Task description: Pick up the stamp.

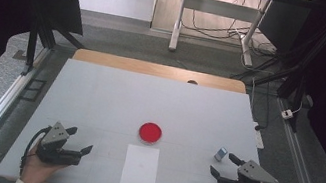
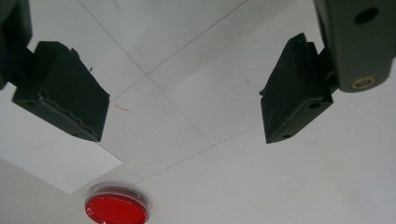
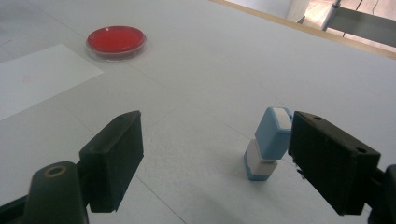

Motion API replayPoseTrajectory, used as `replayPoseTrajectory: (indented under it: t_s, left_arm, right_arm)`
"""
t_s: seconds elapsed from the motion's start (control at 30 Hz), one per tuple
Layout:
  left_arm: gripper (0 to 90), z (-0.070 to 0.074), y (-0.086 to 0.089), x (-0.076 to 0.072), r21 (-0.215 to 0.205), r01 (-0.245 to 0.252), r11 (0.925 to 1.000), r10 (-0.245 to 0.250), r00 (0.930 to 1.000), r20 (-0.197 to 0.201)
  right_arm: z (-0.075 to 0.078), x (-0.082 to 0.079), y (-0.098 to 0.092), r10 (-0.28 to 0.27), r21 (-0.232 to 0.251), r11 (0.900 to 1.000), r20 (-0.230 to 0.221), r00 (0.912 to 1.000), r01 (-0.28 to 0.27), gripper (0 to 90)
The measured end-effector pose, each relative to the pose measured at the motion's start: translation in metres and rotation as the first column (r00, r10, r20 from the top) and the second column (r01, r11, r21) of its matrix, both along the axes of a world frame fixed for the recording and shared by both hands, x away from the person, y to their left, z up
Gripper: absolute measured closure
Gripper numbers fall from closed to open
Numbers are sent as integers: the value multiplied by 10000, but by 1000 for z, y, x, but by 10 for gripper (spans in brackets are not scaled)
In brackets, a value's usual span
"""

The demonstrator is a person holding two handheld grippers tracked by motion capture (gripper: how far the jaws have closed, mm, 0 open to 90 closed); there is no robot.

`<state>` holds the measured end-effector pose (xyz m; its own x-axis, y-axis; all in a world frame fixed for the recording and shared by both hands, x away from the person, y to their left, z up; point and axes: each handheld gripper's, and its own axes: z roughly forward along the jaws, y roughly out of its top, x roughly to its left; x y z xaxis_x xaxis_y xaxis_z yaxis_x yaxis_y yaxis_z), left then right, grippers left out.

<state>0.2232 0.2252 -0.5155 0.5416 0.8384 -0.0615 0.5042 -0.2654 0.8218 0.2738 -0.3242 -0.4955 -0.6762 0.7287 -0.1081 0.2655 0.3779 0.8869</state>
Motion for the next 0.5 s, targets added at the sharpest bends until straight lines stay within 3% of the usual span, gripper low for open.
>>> replayPoseTrajectory:
  t_s: [0.5]
  left_arm:
    - [152,-1,-5,-1,74,110,9999,-110,9999,-80]
  right_arm:
    - [-3,2,1,53,-57,10000,-216,9998,-54,194]
